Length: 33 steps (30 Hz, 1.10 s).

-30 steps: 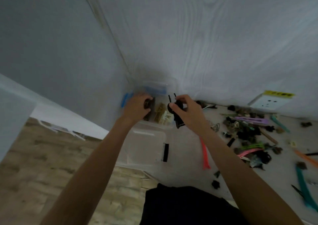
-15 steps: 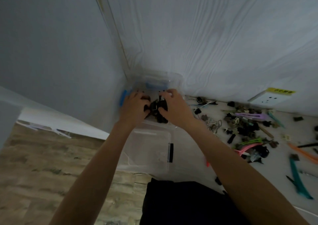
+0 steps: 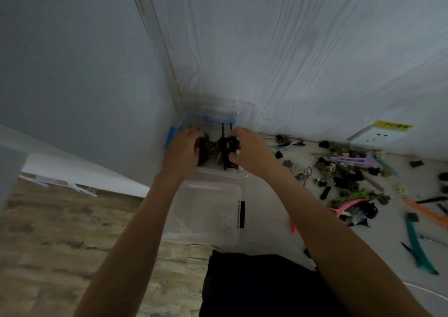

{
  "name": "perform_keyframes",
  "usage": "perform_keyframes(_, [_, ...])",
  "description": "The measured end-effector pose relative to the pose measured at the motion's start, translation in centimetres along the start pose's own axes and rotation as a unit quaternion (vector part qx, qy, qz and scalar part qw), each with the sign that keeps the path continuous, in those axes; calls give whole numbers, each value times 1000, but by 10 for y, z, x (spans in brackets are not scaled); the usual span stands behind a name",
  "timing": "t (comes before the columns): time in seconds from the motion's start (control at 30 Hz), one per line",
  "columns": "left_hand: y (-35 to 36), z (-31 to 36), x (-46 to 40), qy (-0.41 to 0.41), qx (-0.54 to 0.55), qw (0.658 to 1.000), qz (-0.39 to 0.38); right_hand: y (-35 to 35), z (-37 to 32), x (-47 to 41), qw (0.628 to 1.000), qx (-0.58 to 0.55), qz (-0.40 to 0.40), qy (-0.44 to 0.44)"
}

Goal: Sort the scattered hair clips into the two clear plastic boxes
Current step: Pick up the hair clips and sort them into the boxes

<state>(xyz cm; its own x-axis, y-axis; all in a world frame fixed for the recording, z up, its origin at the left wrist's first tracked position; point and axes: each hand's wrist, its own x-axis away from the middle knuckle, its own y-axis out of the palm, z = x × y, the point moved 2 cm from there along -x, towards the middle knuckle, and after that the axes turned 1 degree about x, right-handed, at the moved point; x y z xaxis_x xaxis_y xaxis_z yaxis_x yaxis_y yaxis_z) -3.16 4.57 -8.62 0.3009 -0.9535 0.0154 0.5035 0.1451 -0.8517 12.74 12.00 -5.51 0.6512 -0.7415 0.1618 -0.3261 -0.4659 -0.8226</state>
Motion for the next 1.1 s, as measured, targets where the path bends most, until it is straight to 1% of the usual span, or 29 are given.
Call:
perform_keyframes(0.07, [0, -1, 0, 19, -16, 999, -20, -7, 4, 5, 999, 27, 24, -3])
perform_keyframes(0.13, [0, 2, 0, 63, -50, 996, -31, -13, 5, 10, 998, 37, 45, 1])
perform_keyframes(0.2, [1, 7, -3, 84, -84, 992, -40, -19, 4, 12, 997, 46, 61, -6])
perform_keyframes(0.3, [6, 16, -12, 81, -135, 985, -74, -21, 5, 12, 997, 58, 57, -12])
perform_keyframes(0.37, [3, 18, -20, 74, -152, 982, -80, -18, 8, 14, 997, 62, 48, -11])
perform_keyframes(0.47, [-3, 18, -25, 61, -128, 989, -47, -13, 13, 17, 998, 37, 42, 1])
perform_keyframes(0.53, [-5, 20, -25, 57, -135, 989, -29, -13, 15, 16, 999, 22, 43, 6])
perform_keyframes(0.6, [-1, 23, -23, 52, -173, 982, -55, -13, 15, 15, 998, 30, 47, 3])
perform_keyframes(0.67, [2, 24, -23, 45, -207, 974, -81, -14, 12, 15, 997, 64, 48, 1])
perform_keyframes(0.73, [2, 22, -25, 42, -223, 969, -93, -11, 9, 12, 994, 101, 41, -20])
perform_keyframes(0.8, [-1, 18, -24, 47, -211, 972, -95, -4, 6, 7, 994, 102, 21, -34])
perform_keyframes(0.83, [-3, 15, -22, 44, -181, 979, -82, -1, 6, 5, 993, 112, 14, -43])
perform_keyframes(0.87, [-8, 13, -19, 36, -141, 988, -54, 1, 7, 2, 987, 147, 8, -57])
perform_keyframes(0.93, [-17, 10, -9, 16, -65, 998, 10, -1, 12, -1, 960, 268, -33, -69])
perform_keyframes(0.97, [-19, 9, -4, 11, -44, 999, 29, -3, 16, 1, 947, 308, -56, -71])
perform_keyframes(1.0, [-20, 8, 0, 11, -35, 999, 39, -6, 21, 4, 943, 318, -62, -70])
perform_keyframes(1.03, [-20, 9, 3, 14, -28, 999, 44, -10, 23, 8, 949, 303, -47, -66])
perform_keyframes(1.1, [-18, 11, 6, 18, -13, 998, 59, -16, 22, 16, 963, 262, 26, -63])
